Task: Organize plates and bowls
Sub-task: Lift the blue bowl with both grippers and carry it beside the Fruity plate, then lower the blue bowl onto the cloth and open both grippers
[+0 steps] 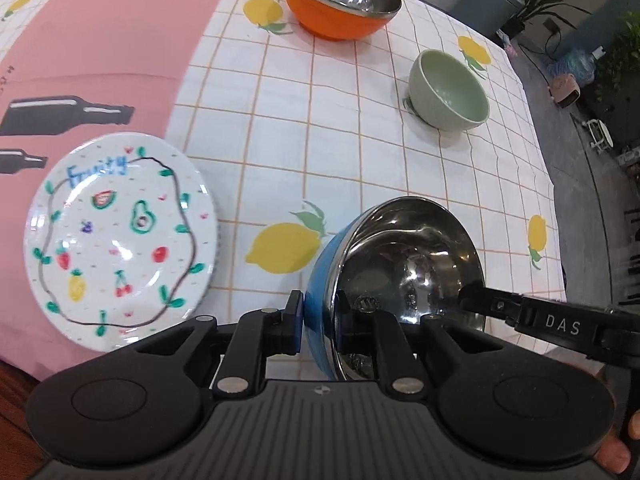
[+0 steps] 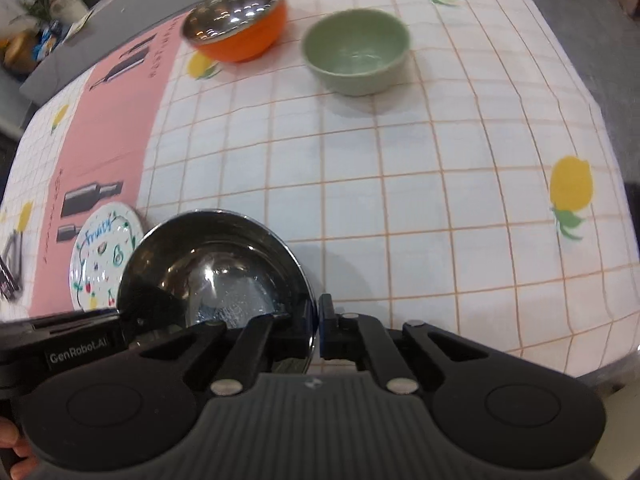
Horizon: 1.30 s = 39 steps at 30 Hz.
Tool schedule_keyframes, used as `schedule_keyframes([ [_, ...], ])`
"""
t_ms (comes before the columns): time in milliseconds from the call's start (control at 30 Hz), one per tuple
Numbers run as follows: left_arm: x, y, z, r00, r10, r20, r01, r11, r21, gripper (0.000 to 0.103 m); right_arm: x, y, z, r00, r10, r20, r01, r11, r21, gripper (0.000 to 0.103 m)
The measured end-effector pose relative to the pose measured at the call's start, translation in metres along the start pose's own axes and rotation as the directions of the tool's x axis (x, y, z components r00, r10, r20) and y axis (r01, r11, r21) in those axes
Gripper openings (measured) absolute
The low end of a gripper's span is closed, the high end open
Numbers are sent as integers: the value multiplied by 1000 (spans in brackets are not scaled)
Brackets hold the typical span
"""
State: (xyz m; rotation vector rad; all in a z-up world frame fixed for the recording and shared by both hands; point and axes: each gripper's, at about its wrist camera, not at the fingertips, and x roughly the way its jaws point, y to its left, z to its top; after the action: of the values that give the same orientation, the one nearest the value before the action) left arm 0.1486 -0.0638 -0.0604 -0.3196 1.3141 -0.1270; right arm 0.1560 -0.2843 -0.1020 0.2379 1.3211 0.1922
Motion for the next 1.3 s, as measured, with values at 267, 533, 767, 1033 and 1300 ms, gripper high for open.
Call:
schedule_keyframes([
  [267,9,-2,7,1000,-9,18,9,1000,-20,15,-1,-5,5,998,-21,51,20,999,33,3],
  [533,13,0,8,999,-22,41,22,1000,-13,15,5,1,11,996,-53,69,52,999,16,4],
  [767,14,-3,10,999,-23,26,23,1000,-1,15,9,-6,13,999,-39,32,37,997,65,8],
  [1033,8,-1,7,998,-52,45,53,998,-18,32,9,-7,12,999,-49,19,48,996,79,37],
  [1300,-11,-1,10,992,-50,115,50,999,7,50,1,-11,9,997,-12,72,5,995,103,51],
])
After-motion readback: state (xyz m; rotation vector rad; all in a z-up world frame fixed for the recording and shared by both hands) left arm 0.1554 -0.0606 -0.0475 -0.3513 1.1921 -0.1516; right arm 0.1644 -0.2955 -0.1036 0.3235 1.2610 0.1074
